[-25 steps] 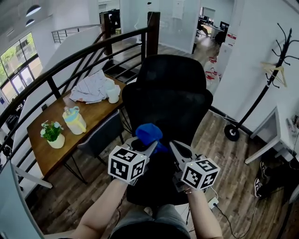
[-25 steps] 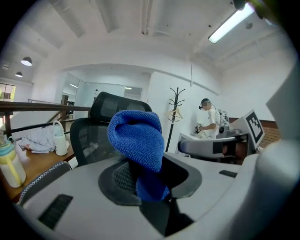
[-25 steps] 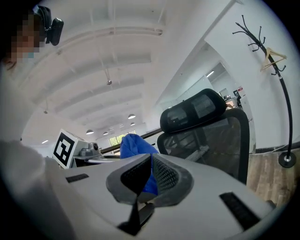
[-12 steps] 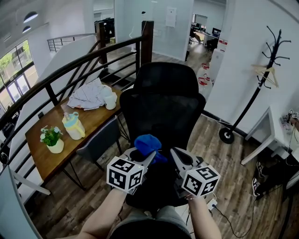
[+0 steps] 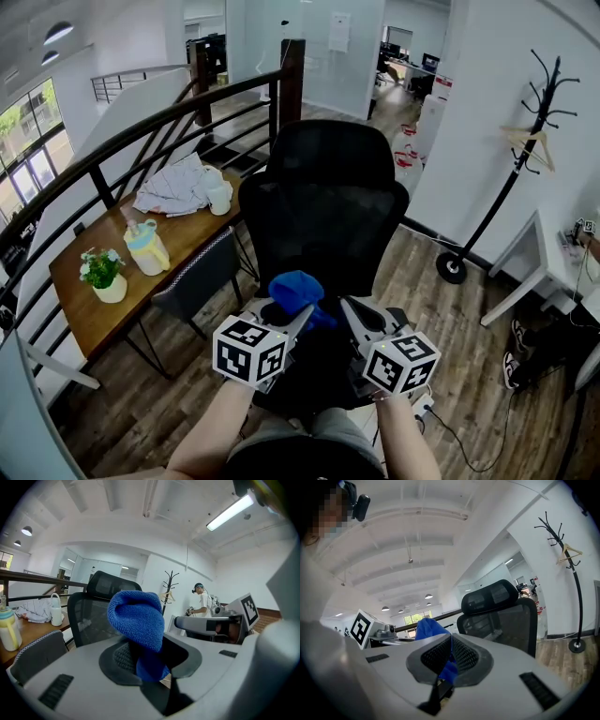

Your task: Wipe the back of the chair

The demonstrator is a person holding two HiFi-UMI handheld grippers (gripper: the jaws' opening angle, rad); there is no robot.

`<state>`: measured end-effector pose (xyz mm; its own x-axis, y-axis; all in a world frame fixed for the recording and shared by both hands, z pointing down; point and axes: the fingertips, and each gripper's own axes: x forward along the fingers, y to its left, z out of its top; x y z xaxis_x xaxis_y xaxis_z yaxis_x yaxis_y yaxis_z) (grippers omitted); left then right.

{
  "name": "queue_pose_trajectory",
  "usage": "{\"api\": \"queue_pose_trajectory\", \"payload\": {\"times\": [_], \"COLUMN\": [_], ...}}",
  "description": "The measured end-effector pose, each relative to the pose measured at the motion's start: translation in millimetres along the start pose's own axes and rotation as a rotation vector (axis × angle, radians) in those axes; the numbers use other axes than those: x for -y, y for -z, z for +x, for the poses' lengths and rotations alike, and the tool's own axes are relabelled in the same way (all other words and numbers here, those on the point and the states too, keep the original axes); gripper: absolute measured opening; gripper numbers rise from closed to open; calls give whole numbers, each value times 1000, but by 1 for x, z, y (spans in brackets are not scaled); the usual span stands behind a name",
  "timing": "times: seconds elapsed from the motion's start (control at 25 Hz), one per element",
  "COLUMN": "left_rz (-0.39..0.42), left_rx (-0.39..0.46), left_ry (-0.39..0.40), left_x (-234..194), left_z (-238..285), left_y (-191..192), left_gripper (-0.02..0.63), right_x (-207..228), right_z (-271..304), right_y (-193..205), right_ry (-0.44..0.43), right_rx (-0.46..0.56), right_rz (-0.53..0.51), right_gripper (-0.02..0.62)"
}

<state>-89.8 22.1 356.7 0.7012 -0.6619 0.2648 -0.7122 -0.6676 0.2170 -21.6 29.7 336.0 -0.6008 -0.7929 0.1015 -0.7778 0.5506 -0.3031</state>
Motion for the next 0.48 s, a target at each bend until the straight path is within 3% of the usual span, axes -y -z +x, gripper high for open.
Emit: {"api": "queue_pose_trajectory", "payload": {"times": [0.48], "left_rz": [-37], "left_rx": [9], "left_ry": [1], "left_x": [4], "left_z": [-9], "left_y": [3], "left_gripper": [123], "right_x": [-2], "right_z": [-8], "right_y": [14], "right_ry": [0], "right_rx": [-12], "right_rz": [45], "right_gripper": [31]}}
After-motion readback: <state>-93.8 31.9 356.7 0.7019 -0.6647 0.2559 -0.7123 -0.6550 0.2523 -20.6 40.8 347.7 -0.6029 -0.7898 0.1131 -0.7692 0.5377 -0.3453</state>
